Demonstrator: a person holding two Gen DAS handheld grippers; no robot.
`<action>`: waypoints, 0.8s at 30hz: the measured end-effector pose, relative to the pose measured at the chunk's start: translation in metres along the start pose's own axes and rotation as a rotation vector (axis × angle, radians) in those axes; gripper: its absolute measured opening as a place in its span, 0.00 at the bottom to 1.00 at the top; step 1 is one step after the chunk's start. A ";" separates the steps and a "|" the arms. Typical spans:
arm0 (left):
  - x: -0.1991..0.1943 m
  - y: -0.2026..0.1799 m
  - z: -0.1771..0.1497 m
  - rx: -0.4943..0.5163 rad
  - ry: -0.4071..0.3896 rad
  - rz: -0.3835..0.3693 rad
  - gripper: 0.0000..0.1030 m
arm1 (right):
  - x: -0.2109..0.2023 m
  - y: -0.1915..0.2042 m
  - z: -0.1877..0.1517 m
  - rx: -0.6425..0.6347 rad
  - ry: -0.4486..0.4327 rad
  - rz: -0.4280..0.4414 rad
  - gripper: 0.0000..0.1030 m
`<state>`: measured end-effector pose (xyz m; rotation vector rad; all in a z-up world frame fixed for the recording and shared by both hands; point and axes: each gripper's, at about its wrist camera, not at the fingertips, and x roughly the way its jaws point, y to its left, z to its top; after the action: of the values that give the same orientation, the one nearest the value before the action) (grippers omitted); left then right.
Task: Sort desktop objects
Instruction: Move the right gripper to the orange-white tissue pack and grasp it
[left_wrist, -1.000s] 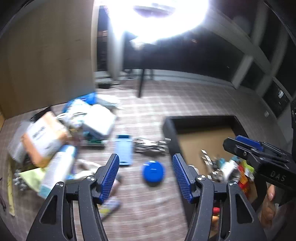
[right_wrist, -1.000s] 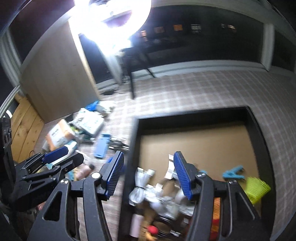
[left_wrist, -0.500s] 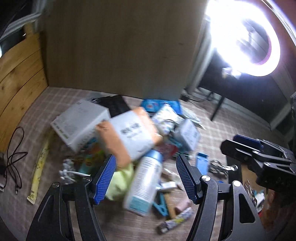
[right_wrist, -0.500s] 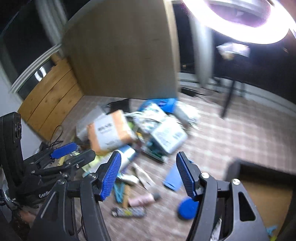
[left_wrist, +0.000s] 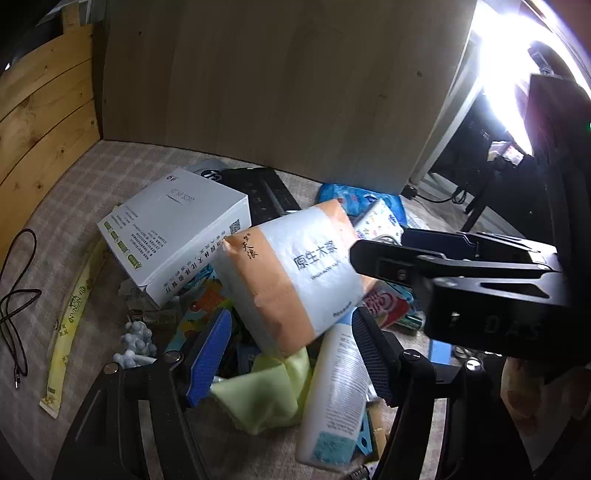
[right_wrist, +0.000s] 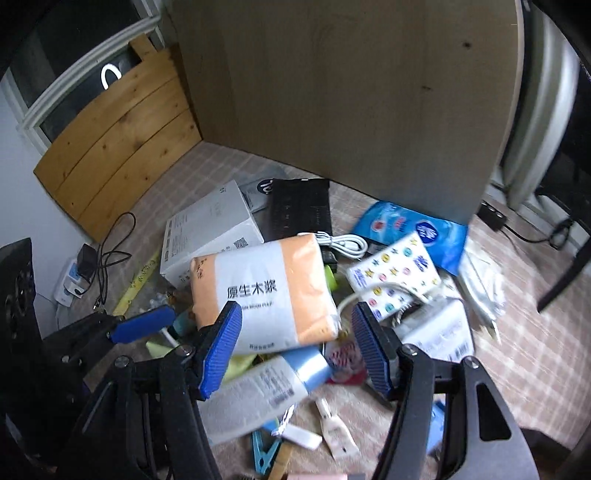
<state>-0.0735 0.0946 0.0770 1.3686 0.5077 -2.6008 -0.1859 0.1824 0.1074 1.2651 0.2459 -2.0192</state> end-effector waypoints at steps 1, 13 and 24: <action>0.003 0.000 0.000 0.001 0.003 0.003 0.64 | 0.003 0.002 0.001 -0.011 0.005 -0.002 0.59; 0.029 0.006 0.004 -0.018 0.034 -0.017 0.63 | 0.040 0.009 0.006 -0.039 0.057 0.058 0.65; 0.034 0.009 0.007 -0.026 0.032 -0.030 0.62 | 0.050 0.001 0.011 0.004 0.076 0.115 0.70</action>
<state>-0.0954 0.0838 0.0508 1.4072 0.5685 -2.5902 -0.2050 0.1520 0.0707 1.3296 0.2001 -1.8778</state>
